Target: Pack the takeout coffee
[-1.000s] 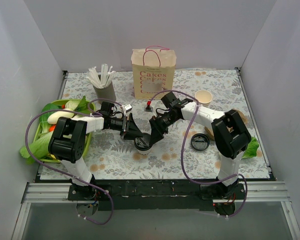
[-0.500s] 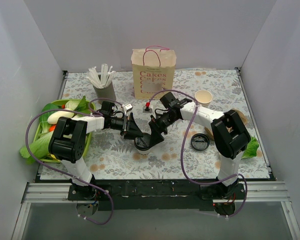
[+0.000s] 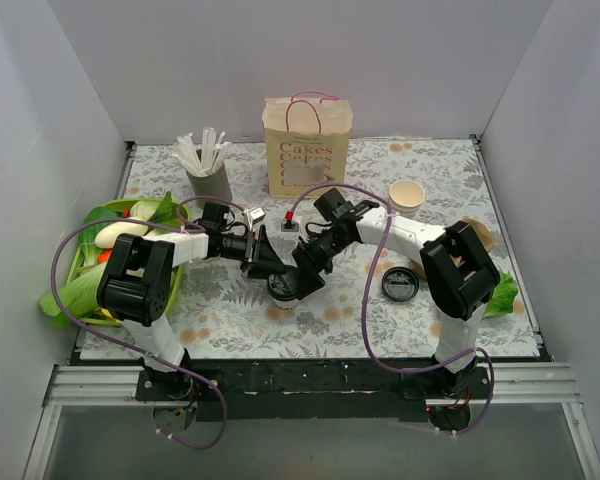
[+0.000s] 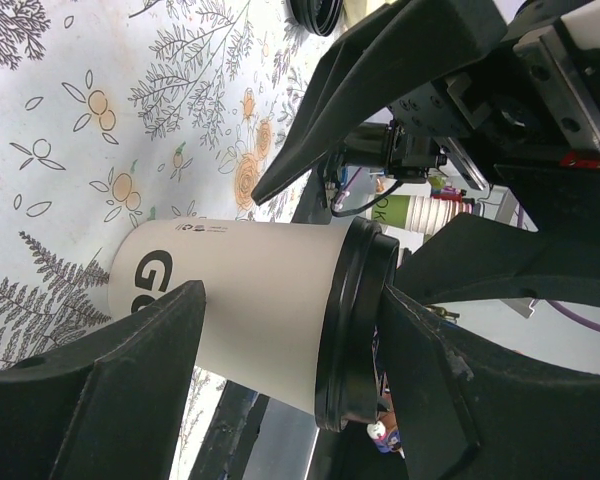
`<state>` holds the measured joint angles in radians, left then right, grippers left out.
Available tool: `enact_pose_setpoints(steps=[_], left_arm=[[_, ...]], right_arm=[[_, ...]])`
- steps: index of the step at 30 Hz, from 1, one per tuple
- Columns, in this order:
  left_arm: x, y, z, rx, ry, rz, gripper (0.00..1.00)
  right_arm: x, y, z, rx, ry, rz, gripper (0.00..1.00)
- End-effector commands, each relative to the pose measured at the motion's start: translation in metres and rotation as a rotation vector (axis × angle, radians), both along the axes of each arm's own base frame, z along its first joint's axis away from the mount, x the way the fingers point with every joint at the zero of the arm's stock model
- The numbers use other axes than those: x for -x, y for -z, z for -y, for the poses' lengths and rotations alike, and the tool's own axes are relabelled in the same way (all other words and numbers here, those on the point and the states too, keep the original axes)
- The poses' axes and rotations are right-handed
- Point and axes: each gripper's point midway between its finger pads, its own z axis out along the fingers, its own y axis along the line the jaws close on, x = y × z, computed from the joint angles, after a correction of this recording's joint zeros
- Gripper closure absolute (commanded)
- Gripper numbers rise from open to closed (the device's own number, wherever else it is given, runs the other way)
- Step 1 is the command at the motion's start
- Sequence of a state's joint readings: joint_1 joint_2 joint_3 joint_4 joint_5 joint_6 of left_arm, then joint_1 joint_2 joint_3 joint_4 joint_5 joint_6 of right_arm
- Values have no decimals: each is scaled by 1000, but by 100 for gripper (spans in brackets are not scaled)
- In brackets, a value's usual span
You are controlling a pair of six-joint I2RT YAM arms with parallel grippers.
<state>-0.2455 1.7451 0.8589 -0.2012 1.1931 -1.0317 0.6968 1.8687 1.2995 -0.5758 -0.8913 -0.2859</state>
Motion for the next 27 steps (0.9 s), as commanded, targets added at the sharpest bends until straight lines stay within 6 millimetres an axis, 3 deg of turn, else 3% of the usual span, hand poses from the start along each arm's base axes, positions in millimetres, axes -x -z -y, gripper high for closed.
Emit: enact_pose_setpoints(steps=[1, 6, 10, 14, 20, 21, 26, 27], left_arm=[[-4, 15, -4, -78, -37, 36, 33], [0, 18, -6, -84, -43, 36, 33], [-2, 15, -5, -79, -45, 52, 33], [-7, 0, -2, -45, -28, 97, 31], [-16, -38, 3, 28, -6, 230, 23], [-17, -42, 4, 33, -4, 242, 2], [-27, -63, 1, 13, -7, 342, 2], [-36, -73, -3, 2, -15, 411, 2]], right_arm=[[-20, 16, 7, 118, 68, 145, 5], [-39, 42, 26, 285, 163, 239, 6], [-47, 48, 28, 323, 172, 274, 6], [-53, 25, 19, 233, 88, 358, 3], [-51, -18, 33, 129, -35, 455, 2], [-56, -31, 31, 96, -53, 500, 2], [-54, -65, 18, -43, -137, 587, 2], [-54, -68, 14, -64, -153, 597, 2]])
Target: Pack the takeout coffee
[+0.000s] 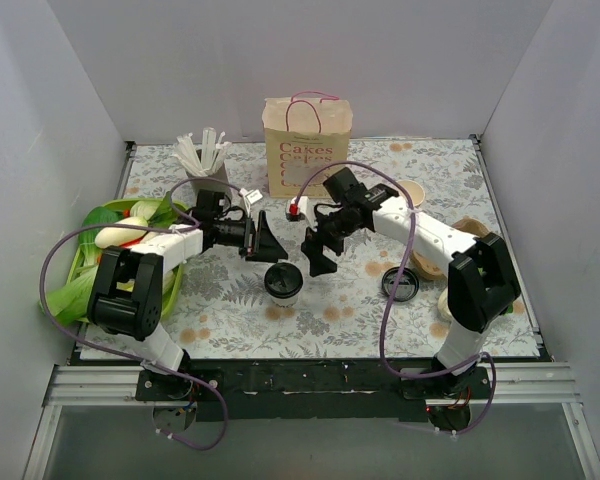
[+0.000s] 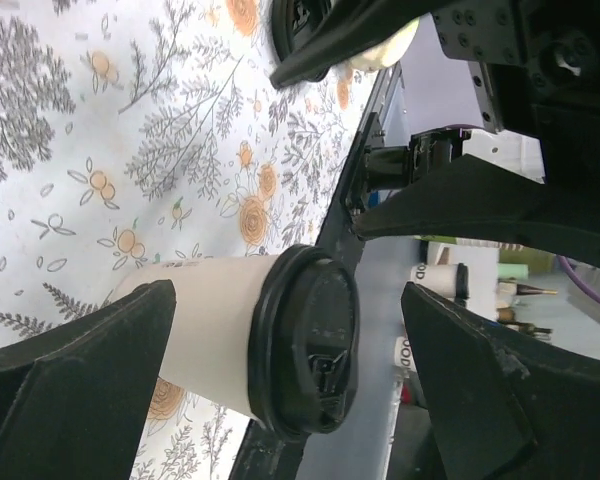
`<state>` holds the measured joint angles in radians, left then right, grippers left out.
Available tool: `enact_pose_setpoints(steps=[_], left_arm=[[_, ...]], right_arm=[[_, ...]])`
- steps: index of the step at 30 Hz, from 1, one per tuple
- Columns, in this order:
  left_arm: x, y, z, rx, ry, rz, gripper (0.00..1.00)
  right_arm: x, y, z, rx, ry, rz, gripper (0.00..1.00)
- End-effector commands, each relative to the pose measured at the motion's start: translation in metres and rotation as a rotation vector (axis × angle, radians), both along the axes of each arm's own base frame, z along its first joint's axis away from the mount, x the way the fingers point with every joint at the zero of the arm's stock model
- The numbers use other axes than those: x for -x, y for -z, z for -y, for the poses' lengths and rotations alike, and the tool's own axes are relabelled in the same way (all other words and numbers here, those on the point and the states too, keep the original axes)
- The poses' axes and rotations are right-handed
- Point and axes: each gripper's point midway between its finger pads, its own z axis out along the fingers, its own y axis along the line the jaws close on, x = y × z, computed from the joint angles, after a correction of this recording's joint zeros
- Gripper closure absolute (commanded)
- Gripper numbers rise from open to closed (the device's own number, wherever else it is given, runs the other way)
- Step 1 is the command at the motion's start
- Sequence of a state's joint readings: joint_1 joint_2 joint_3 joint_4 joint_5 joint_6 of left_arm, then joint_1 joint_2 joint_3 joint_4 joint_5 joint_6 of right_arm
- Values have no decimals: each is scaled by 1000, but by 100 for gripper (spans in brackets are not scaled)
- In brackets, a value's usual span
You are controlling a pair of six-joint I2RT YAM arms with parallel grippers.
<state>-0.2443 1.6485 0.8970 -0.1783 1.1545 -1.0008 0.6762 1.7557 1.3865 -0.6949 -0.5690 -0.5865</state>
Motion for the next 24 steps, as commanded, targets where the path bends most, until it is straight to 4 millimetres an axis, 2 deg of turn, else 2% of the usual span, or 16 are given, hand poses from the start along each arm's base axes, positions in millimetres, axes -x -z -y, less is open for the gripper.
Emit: enact_pose_setpoints(steps=[1, 2, 4, 5, 6, 7, 8, 10, 11, 16, 20, 24], left_arm=[[-23, -44, -8, -24, -19, 241, 2], [-30, -45, -14, -65, -59, 256, 2], [-43, -61, -27, -101, -123, 324, 2], [-44, -60, -33, -142, -147, 321, 2], [-42, -60, -36, -159, -140, 325, 2], [-42, -68, -39, -177, -118, 385, 2], [-30, -64, -42, -197, -100, 337, 2], [-22, -60, -49, -244, -118, 326, 2], [-19, -56, -52, -268, -141, 290, 2], [-33, -29, -84, -470, -366, 202, 2], [-46, -32, -101, -551, -449, 249, 2], [-57, -44, -111, -582, -488, 294, 2]], right_arm=[[0, -53, -21, -161, -176, 148, 2], [4, -57, -24, -180, -210, 153, 2], [15, -59, -29, -179, -277, 164, 2], [15, -58, -30, -175, -329, 219, 2], [23, -58, -34, -173, -372, 250, 2], [27, -58, -35, -172, -404, 282, 2], [31, -51, -33, -160, -440, 310, 2], [38, -55, -38, -181, -479, 369, 2], [41, -49, -37, -179, -485, 365, 2], [52, -48, -47, -196, -595, 435, 2], [54, -44, -60, -187, -620, 511, 2], [66, -37, -66, -203, -642, 541, 2]])
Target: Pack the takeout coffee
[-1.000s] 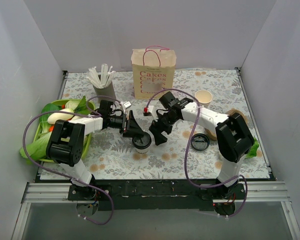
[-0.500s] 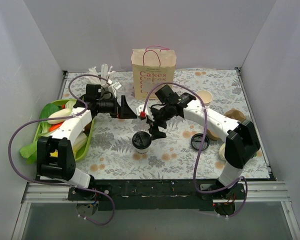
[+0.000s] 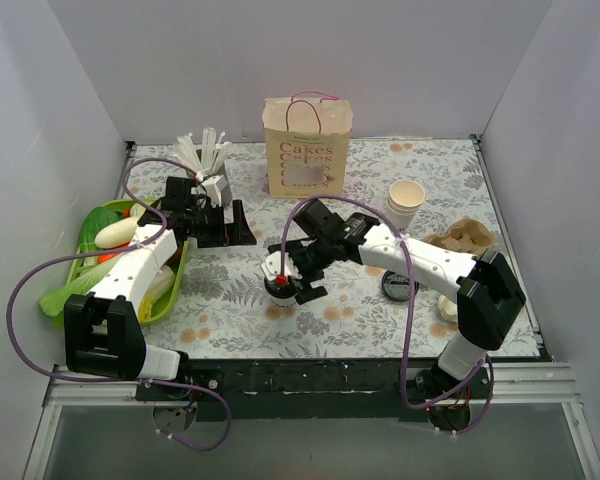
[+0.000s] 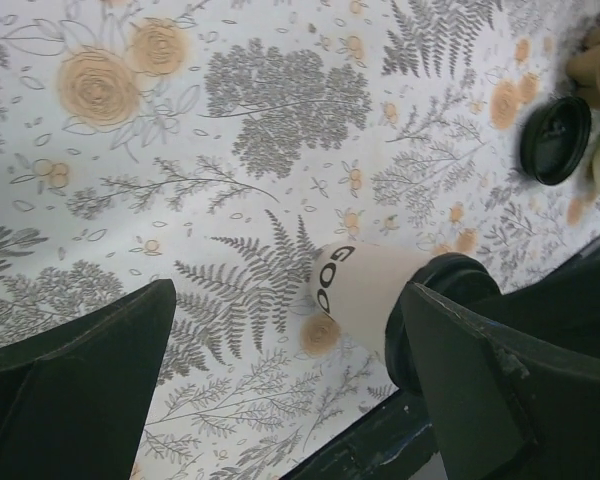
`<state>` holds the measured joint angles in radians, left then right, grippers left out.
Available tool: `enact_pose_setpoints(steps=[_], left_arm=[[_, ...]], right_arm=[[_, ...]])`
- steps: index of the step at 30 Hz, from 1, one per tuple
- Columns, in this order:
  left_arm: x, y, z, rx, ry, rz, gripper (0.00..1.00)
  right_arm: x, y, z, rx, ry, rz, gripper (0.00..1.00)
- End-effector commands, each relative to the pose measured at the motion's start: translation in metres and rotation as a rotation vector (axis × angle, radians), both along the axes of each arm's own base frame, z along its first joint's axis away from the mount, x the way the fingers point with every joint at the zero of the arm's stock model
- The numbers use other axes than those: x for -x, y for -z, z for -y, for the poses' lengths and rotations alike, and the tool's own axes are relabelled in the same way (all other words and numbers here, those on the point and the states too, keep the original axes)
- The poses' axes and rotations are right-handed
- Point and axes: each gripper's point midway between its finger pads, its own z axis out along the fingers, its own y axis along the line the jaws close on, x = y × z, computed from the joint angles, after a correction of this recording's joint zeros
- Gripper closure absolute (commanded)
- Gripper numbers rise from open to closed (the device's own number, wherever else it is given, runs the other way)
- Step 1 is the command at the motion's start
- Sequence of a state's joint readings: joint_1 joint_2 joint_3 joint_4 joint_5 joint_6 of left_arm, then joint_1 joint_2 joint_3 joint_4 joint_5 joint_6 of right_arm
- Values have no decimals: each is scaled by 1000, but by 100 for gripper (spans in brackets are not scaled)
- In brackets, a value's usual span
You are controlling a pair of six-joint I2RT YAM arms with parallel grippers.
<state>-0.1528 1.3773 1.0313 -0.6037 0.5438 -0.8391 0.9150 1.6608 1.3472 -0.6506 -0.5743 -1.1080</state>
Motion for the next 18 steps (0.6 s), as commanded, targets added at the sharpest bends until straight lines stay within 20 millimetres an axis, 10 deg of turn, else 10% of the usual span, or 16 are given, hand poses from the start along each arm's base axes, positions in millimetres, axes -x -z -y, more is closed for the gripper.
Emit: enact_pose_setpoints(steps=[1, 18], left_arm=[[-16, -24, -21, -81, -90, 95, 2], [-9, -18, -30, -97, -120, 91, 2]], right_arm=[[6, -6, -9, -63, -39, 96, 2], [-44, 4, -31, -126, 200, 399, 11]])
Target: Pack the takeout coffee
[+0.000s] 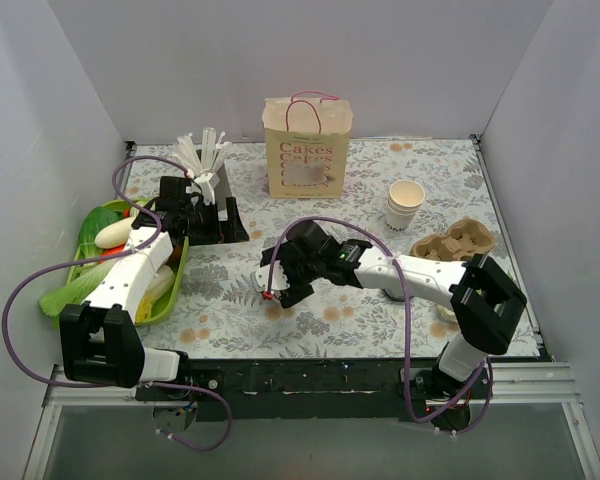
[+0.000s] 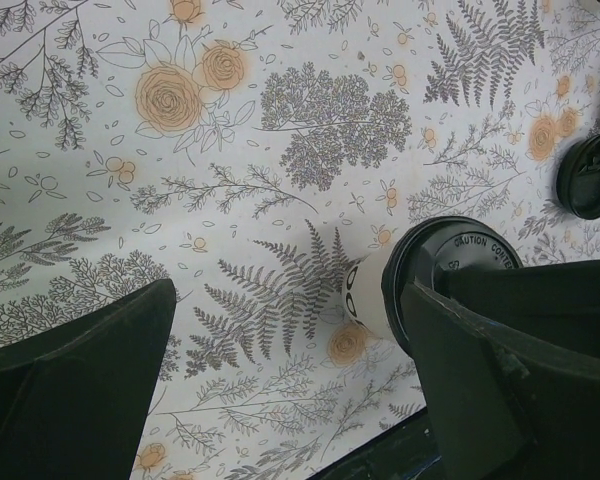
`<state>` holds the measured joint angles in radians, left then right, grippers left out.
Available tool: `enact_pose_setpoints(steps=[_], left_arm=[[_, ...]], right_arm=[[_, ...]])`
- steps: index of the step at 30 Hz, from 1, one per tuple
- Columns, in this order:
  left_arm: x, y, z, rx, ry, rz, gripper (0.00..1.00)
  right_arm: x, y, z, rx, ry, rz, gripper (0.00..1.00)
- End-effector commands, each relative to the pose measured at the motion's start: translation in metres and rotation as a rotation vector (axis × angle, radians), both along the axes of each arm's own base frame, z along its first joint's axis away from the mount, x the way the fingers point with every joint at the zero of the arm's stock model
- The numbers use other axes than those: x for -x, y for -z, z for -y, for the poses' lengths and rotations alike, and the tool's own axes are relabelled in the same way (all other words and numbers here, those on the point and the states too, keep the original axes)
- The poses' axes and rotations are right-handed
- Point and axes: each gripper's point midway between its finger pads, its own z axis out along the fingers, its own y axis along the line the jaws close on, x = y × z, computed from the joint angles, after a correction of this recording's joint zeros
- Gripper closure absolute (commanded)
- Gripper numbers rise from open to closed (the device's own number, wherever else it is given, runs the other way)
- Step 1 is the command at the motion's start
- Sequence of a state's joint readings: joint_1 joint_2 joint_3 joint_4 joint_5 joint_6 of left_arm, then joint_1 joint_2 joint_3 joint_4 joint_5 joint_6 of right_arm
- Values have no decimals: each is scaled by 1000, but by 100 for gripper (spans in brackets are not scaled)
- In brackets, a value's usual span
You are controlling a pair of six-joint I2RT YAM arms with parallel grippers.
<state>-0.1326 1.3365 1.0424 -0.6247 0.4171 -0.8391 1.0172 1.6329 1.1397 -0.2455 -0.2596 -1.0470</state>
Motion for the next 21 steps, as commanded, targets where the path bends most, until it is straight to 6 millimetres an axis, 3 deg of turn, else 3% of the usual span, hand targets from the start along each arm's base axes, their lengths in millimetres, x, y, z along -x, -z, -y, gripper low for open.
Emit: enact_pose_setpoints(steps=[1, 3, 11, 16, 21], left_arm=[[1, -12, -6, -6, -20, 46, 2], [1, -10, -6, -8, -22, 43, 2], [1, -3, -7, -11, -26, 19, 2], [-3, -5, -9, -20, -30, 21, 2], [-14, -25, -14, -42, -56, 86, 2]], right_arm=[[-14, -14, -4, -79, 44, 133, 12], [-21, -29, -9, -146, 46, 212, 13], [-32, -11, 2, -167, 66, 343, 14], [-47, -5, -8, -178, 93, 396, 13], [-63, -2, -25, -194, 91, 456, 12]])
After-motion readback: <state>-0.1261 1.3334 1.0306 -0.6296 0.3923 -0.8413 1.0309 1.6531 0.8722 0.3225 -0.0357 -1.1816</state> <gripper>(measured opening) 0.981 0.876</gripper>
